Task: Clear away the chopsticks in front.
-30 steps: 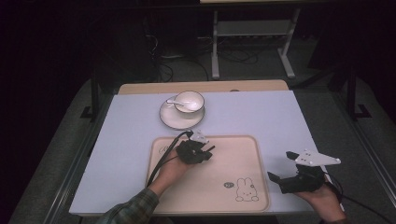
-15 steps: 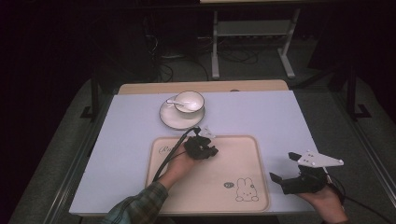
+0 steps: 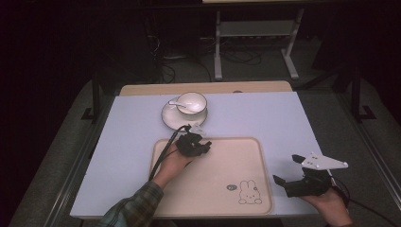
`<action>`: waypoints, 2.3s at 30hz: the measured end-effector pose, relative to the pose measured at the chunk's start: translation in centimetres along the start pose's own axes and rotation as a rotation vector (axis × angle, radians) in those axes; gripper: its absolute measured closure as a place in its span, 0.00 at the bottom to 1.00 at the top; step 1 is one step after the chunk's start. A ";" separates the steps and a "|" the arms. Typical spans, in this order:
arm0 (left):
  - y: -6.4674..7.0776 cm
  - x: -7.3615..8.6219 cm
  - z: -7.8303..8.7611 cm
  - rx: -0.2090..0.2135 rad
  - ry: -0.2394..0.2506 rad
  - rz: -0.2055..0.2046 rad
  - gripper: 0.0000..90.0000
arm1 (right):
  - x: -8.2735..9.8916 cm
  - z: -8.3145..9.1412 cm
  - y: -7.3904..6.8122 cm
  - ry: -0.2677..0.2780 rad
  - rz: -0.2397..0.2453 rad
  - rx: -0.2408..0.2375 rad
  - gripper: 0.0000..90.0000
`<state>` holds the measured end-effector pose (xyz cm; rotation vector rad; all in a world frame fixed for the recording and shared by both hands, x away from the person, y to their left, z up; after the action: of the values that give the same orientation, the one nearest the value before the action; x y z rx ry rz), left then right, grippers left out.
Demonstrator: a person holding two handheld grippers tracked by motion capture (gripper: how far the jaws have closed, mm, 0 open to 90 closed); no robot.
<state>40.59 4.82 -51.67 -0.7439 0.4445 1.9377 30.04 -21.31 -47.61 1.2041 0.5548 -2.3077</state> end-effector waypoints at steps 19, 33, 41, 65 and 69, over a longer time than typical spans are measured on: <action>-2.4 4.8 4.4 -0.057 -0.017 0.070 0.99 | 0.0 -0.1 -0.5 -0.003 0.002 0.005 0.00; -3.8 7.7 7.0 -0.091 -0.015 0.139 0.99 | 0.0 -0.2 -0.4 -0.005 -0.001 0.001 0.00; -4.6 8.9 8.1 -0.114 -0.020 0.157 0.99 | 0.0 -0.2 -0.4 -0.006 -0.002 0.003 0.00; -4.0 9.2 11.7 -0.137 0.074 0.141 0.50 | -0.2 -0.7 -0.6 -0.007 0.005 -0.019 0.00; -3.4 10.1 13.3 -0.137 0.119 0.121 0.38 | -0.3 -0.8 -0.7 -0.004 0.008 -0.022 0.00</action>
<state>36.07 20.94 -48.41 -0.9433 0.4412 2.0596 30.32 -20.20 -47.71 1.1896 0.5709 -2.2908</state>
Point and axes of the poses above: each handheld gripper's, and its own axes: z roughly backward along the jaws, x roughly out of its underside, y roughly to its right, the point moved 10 cm from there along -z, roughly forward along the jaws, and after that the axes turned 8 degrees about -z, right-handed, at the moved point
